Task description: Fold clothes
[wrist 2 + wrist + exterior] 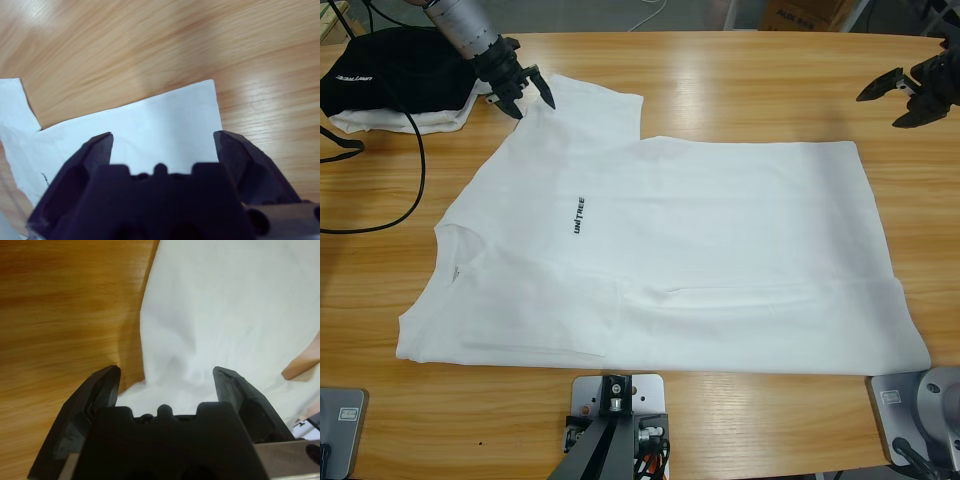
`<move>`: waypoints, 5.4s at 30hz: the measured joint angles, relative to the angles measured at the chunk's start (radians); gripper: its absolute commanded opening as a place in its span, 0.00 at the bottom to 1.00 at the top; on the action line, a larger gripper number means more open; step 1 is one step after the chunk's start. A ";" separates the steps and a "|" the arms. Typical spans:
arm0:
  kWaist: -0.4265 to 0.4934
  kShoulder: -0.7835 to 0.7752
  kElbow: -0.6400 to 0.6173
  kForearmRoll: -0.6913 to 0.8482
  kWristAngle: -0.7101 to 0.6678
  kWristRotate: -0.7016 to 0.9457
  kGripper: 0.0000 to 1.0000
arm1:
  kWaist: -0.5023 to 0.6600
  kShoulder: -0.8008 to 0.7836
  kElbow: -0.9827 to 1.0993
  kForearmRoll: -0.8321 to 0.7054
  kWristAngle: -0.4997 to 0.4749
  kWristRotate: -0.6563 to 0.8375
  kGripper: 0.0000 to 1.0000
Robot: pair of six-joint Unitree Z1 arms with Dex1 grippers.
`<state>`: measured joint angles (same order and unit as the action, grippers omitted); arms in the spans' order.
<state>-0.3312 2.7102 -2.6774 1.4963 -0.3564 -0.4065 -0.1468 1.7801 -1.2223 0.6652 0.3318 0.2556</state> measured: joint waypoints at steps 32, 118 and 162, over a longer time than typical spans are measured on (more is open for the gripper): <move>-0.006 0.023 -0.005 -0.067 -0.043 0.055 0.00 | -0.076 0.043 0.070 -0.053 0.008 -0.006 0.49; -0.128 -0.280 0.032 0.007 0.044 0.150 0.00 | -0.161 -0.085 0.293 -0.077 0.415 -0.127 0.00; -0.157 -0.633 0.971 -0.605 0.102 0.096 0.00 | -0.158 0.180 0.286 -0.479 0.253 -0.063 0.48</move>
<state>-0.4881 2.0775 -1.7061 0.8912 -0.2545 -0.3103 -0.3045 1.9602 -0.9366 0.1861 0.5844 0.1922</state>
